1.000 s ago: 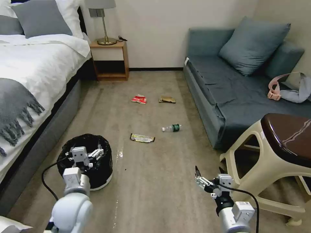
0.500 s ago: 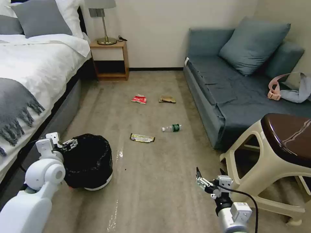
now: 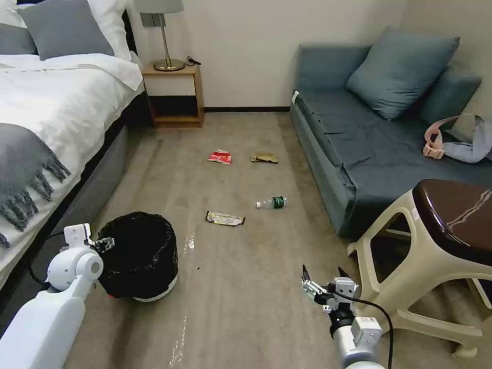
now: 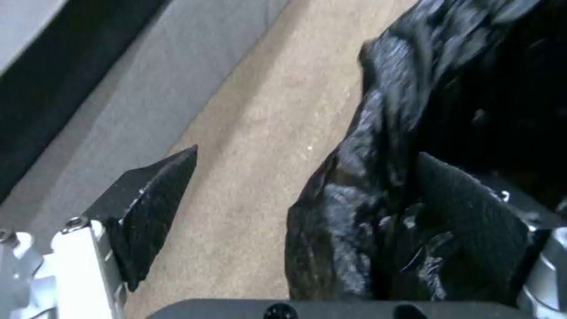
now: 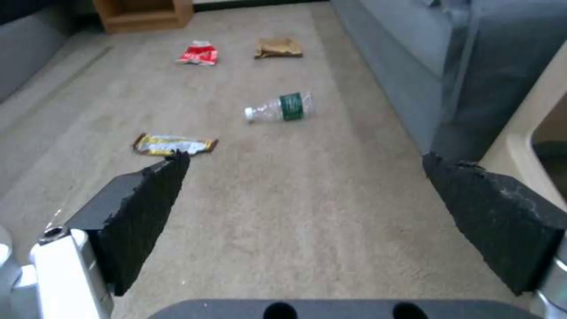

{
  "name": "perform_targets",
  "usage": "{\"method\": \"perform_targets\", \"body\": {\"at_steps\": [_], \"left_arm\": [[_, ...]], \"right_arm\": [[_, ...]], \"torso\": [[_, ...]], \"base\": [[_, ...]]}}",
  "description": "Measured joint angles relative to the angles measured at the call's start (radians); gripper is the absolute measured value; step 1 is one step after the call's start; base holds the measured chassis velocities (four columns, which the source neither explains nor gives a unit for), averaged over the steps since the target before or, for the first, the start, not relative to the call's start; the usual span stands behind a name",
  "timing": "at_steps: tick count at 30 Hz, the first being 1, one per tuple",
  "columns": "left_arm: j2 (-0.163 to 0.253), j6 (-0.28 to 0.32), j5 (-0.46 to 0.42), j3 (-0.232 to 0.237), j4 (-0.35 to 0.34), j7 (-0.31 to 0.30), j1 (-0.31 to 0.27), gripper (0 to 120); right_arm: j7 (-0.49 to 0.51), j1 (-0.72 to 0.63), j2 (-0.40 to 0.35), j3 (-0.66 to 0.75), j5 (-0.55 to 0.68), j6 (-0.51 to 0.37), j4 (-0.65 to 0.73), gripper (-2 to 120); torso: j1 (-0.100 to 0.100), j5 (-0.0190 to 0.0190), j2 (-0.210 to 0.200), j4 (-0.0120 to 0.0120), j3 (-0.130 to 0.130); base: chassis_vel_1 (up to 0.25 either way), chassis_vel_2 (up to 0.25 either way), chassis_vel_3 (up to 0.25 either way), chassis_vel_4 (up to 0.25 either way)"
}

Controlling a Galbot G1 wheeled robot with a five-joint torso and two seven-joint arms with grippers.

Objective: Pick up the trash bin, then pick up the garbage on the floor and place it into the trash bin.

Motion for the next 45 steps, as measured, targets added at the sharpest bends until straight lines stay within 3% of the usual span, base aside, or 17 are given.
{"method": "perform_targets", "body": {"at_steps": [4, 11, 16, 19, 21, 23, 30, 32, 37, 45], "left_arm": [[-0.011, 0.003, 0.005, 0.015, 0.03, 0.017, -0.023, 92], [-0.045, 0.0, 0.025, 0.036, 0.138, 0.073, -0.073, 63], [-0.049, -0.001, 0.04, 0.037, 0.151, 0.095, -0.075, 51], [-0.048, -0.012, 0.055, 0.037, 0.15, 0.119, -0.07, 33], [-0.048, -0.017, 0.061, 0.036, 0.149, 0.126, -0.068, 30], [-0.046, -0.032, 0.087, 0.031, 0.142, 0.149, -0.057, 24], [-0.045, -0.053, 0.149, 0.015, 0.121, 0.185, -0.028, 23], [-0.052, -0.077, 0.205, 0.0, 0.099, 0.196, -0.002, 20], [-0.065, -0.093, 0.244, -0.019, 0.059, 0.198, 0.028, 14], [-0.085, -0.099, 0.27, -0.054, -0.06, 0.172, 0.08, 8]], "right_arm": [[0.001, -0.008, 0.004, -0.008, -0.008, 0.01, -0.004, 100], [-0.002, -0.02, 0.011, -0.021, -0.011, 0.009, 0.018, 100], [-0.003, -0.018, 0.014, -0.017, -0.011, 0.005, 0.014, 100], [-0.003, -0.018, 0.02, -0.017, -0.015, 0.005, 0.0, 100], [-0.003, -0.018, 0.022, -0.019, -0.015, 0.005, -0.001, 100], [-0.002, -0.014, 0.025, -0.022, -0.015, 0.0, -0.004, 100], [0.0, -0.005, 0.027, -0.024, -0.009, -0.008, -0.014, 100], [0.003, -0.001, 0.028, -0.024, -0.001, -0.012, -0.023, 100], [0.015, 0.005, 0.029, -0.025, 0.002, -0.039, -0.025, 100], [0.016, 0.011, 0.019, -0.024, 0.011, -0.05, -0.025, 100]], "torso": [[0.0, 0.0001, 0.0, -0.0002, 0.0], [0.0, 0.0017, 0.0, -0.0002, 0.0], [0.0, 0.0023, 0.001, 0.0003, 0.0], [0.0, 0.0013, 0.001, 0.0002, 0.0], [0.0, 0.0009, 0.001, -0.0002, 0.0], [0.0, 0.0004, 0.001, -0.0003, 0.0], [0.0, -0.0007, 0.0, -0.0007, 0.0], [0.0, -0.0013, 0.0, -0.0005, 0.0], [0.0, -0.0017, 0.0, -0.0006, 0.0], [0.0, -0.0002, 0.0, -0.0003, 0.0]], "base": [[0.0, 0.0, 0.0, 0.0], [0.0, 0.0, 0.0, 0.0], [0.0, 0.0, 0.0, 0.0], [0.0, 0.0, 0.0, 0.0], [0.0, 0.0, 0.0, 0.0], [0.0, 0.0, 0.0, 0.0], [0.0, 0.0, 0.0, 0.0], [0.0, 0.0, 0.0, 0.0], [0.0, 0.0, 0.0, 0.0], [0.0, 0.0, 0.0, 0.0]]}}
